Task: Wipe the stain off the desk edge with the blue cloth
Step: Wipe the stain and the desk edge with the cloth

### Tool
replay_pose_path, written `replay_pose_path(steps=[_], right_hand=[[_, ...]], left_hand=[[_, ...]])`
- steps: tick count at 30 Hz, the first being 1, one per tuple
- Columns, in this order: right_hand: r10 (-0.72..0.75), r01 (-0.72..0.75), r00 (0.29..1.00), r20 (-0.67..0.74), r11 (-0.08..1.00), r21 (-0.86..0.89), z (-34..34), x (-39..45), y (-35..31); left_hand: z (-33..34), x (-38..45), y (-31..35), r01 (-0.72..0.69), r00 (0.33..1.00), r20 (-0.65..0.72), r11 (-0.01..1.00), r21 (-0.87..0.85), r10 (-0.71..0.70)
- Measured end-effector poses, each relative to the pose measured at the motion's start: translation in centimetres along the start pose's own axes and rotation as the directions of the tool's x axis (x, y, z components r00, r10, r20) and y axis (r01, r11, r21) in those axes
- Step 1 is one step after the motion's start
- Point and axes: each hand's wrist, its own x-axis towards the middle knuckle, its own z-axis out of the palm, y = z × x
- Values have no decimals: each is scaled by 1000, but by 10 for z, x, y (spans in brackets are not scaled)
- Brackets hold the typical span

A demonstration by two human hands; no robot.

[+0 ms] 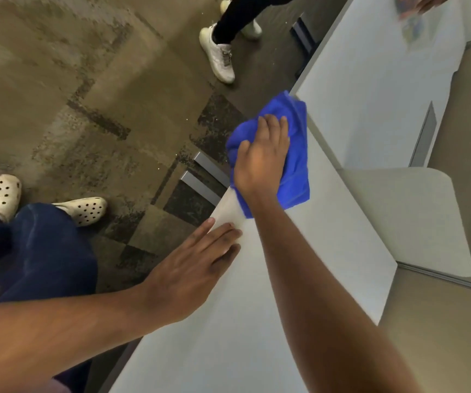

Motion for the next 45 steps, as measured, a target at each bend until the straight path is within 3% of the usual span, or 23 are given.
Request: replay_pose_path(steps=[2, 5, 8, 9, 10, 11, 12, 15, 17, 20, 22, 24, 27, 29, 31, 33, 35, 36, 38, 41, 43, 45], right_hand=[[-84, 83, 996, 37, 996, 43, 5, -37, -3], [-362, 350, 930, 65, 926, 143, 6, -69, 13], [-684, 658, 718, 128, 728, 193, -1, -46, 43], [-756, 737, 632, 170, 654, 168, -3, -29, 53], [-784, 774, 590, 192, 617, 144, -4, -11, 60], [-771, 762, 614, 171, 635, 129, -4, 6, 66], [-712, 701, 692, 120, 702, 124, -4, 19, 69], [-368, 371, 929, -48, 916, 153, -5, 34, 68], [-127, 139, 989, -81, 974, 178, -2, 28, 57], [160, -140, 983, -92, 972, 190, 9, -8, 42], [109, -96, 991, -80, 983, 157, 17, -51, 43], [-70, 75, 997, -37, 985, 155, 22, -79, 62], [-283, 278, 959, 23, 952, 131, 14, -54, 100], [-218, 213, 976, 18, 967, 139, 7, -20, 107], [13, -6, 999, -37, 983, 185, 0, 11, 95], [267, -244, 961, -73, 942, 232, -1, 32, 71], [376, -356, 924, -76, 914, 194, 4, 33, 39], [338, -324, 937, -84, 934, 148, 7, 25, 24], [95, -87, 992, -88, 992, 86, 11, 1, 11], [-265, 271, 963, -54, 946, 177, 6, -14, 51], [-201, 209, 978, -59, 951, 227, -1, -11, 99], [161, -137, 985, -69, 952, 272, -4, -10, 138]], left_hand=[[2, -2, -1, -86, 996, -15, 996, -13, 86], [12, -4, -1, -169, 986, -8, 983, -65, 169], [18, -9, -2, -160, 987, -53, 970, -182, 152], [18, -9, -3, -153, 988, -68, 965, -211, 142], [16, -9, -3, -149, 988, -74, 962, -229, 135], [12, -7, -4, -150, 988, -74, 961, -233, 136], [9, -6, -3, -158, 987, -52, 962, -222, 150], [1, -2, -1, -173, 975, 111, 973, -152, 191], [-3, -2, 0, -139, 975, 152, 977, -162, 164], [-6, -1, 1, -99, 981, 147, 978, -182, 127], [-7, 0, 1, -98, 980, 150, 976, -194, 129], [-6, -1, -1, -116, 979, 145, 975, -192, 145], [-4, -2, -2, -92, 984, 129, 968, -235, 125], [-3, -2, -1, -76, 987, 119, 961, -266, 111], [-3, -2, 0, -74, 989, 101, 955, -286, 107], [-5, -1, 0, -68, 989, 106, 958, -278, 101], [-8, 0, 1, -60, 989, 116, 966, -252, 91], [-9, 0, 1, -62, 990, 111, 965, -253, 93], [-10, 1, 0, -83, 990, 85, 954, -289, 112], [-11, 3, 1, -110, 990, 46, 940, -324, 132], [-11, 3, 2, -99, 991, 55, 941, -323, 123], [-11, 3, 3, -89, 991, 61, 941, -326, 115]])
